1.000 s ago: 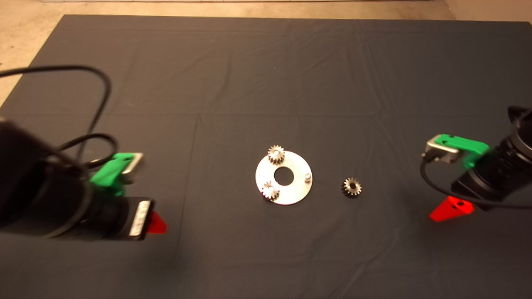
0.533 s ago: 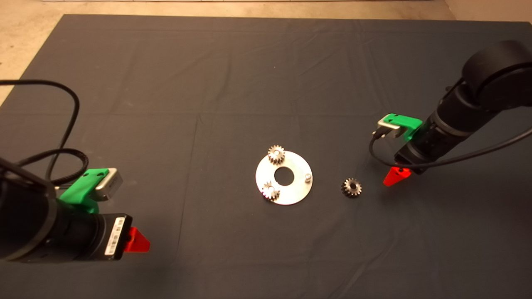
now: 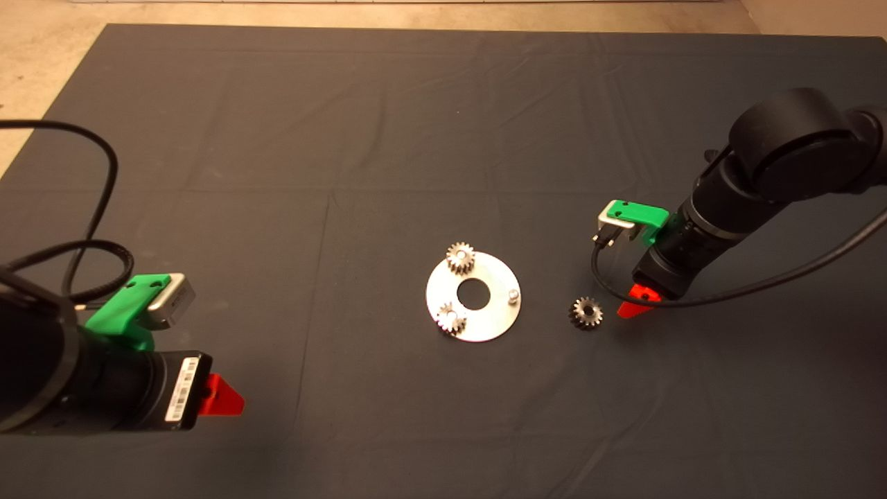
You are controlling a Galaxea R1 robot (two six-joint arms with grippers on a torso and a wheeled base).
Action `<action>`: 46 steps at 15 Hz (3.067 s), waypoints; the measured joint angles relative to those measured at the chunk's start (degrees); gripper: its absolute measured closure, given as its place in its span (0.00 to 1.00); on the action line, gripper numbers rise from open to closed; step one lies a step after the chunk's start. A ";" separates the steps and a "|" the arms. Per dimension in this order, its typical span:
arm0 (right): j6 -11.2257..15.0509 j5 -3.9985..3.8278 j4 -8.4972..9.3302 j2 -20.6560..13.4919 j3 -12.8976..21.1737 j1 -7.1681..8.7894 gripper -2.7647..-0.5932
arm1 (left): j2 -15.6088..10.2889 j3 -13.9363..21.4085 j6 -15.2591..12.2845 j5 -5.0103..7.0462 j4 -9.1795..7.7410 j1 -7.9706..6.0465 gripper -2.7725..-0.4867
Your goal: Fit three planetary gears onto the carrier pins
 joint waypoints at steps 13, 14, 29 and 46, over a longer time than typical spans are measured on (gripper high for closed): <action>-0.57 1.41 -8.79 6.17 0.00 -5.18 0.01 | -0.01 0.16 0.09 -0.02 -0.04 -0.30 0.26; -0.57 1.31 -9.89 6.19 -0.02 -5.64 0.01 | -0.01 0.16 0.16 -0.02 -0.04 -0.30 0.26; -0.57 1.17 -12.58 6.20 0.00 -8.50 0.22 | -0.65 0.17 0.44 0.00 -0.06 -0.30 0.26; -0.57 -1.11 -21.19 6.42 4.11 -10.92 0.47 | -0.65 0.20 0.85 -0.02 -0.24 -0.30 0.26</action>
